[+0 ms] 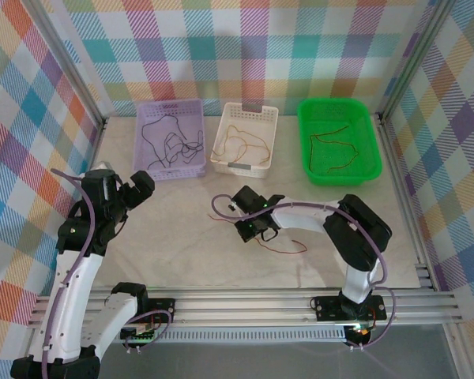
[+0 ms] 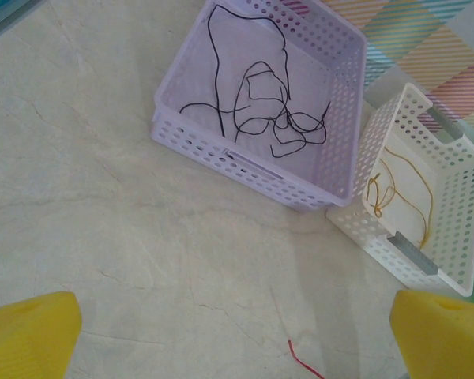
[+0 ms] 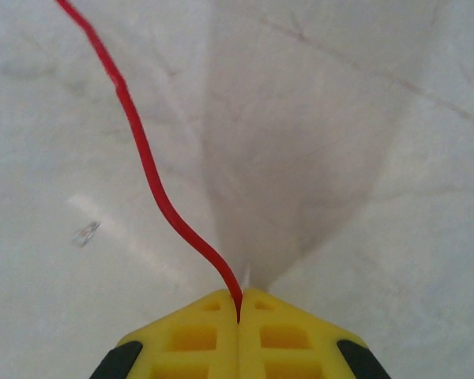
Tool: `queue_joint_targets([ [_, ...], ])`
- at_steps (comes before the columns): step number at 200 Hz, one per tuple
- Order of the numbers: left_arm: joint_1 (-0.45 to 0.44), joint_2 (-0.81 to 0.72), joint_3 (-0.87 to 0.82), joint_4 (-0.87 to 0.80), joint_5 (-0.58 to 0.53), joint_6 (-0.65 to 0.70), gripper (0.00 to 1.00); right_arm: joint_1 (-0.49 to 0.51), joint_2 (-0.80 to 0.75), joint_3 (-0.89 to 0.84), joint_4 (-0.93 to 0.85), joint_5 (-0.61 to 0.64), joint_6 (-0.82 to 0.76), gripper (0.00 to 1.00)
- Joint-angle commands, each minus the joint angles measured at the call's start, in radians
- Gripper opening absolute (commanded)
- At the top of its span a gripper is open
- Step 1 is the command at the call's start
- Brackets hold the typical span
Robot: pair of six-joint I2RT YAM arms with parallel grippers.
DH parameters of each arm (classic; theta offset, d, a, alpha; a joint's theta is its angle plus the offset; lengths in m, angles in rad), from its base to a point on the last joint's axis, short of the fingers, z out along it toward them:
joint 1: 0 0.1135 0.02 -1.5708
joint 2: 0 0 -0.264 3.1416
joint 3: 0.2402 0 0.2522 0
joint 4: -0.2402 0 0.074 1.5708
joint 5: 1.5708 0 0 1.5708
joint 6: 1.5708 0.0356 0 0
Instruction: Untangle the cables
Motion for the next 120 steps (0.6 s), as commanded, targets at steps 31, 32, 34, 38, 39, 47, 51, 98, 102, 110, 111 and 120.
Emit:
queue_joint_targets([
  [31,-0.019,-0.006,-0.012,-0.003,-0.048,-0.008,1.00,0.020,-0.237,0.007,-0.085,-0.003,0.034,0.00],
  [32,-0.019,-0.006,-0.013,-0.004,-0.049,-0.010,1.00,0.020,-0.239,0.007,-0.086,-0.003,0.033,0.00],
  [34,-0.018,-0.006,-0.014,-0.006,-0.049,-0.011,1.00,0.020,-0.250,0.007,-0.088,-0.003,0.035,0.00],
  [38,-0.019,-0.006,-0.016,-0.007,-0.047,-0.013,1.00,0.020,-0.270,0.007,-0.095,0.001,0.035,0.00],
  [39,-0.018,-0.005,-0.017,-0.008,-0.047,-0.015,1.00,0.020,-0.275,0.008,-0.097,0.000,0.035,0.00],
  [47,-0.021,-0.008,-0.023,-0.016,-0.046,-0.025,1.00,0.020,-0.313,0.011,-0.114,0.010,0.037,0.00],
  [51,-0.020,-0.009,-0.026,-0.020,-0.044,-0.030,1.00,0.020,-0.332,0.012,-0.119,0.017,0.038,0.00],
  [98,-0.020,-0.060,-0.085,-0.058,-0.058,-0.024,1.00,0.020,-0.550,0.067,-0.241,0.096,0.035,0.00],
  [102,-0.020,-0.065,-0.088,-0.062,-0.061,-0.022,1.00,0.020,-0.561,0.076,-0.255,0.105,0.033,0.00],
  [110,-0.020,-0.072,-0.095,-0.065,-0.064,-0.019,1.00,0.020,-0.579,0.100,-0.286,0.126,0.029,0.00],
  [111,-0.020,-0.074,-0.095,-0.065,-0.063,-0.018,1.00,0.020,-0.580,0.104,-0.289,0.129,0.029,0.00],
  [120,-0.020,-0.083,-0.104,-0.061,-0.062,-0.020,1.00,0.020,-0.595,0.132,-0.320,0.150,0.022,0.00],
])
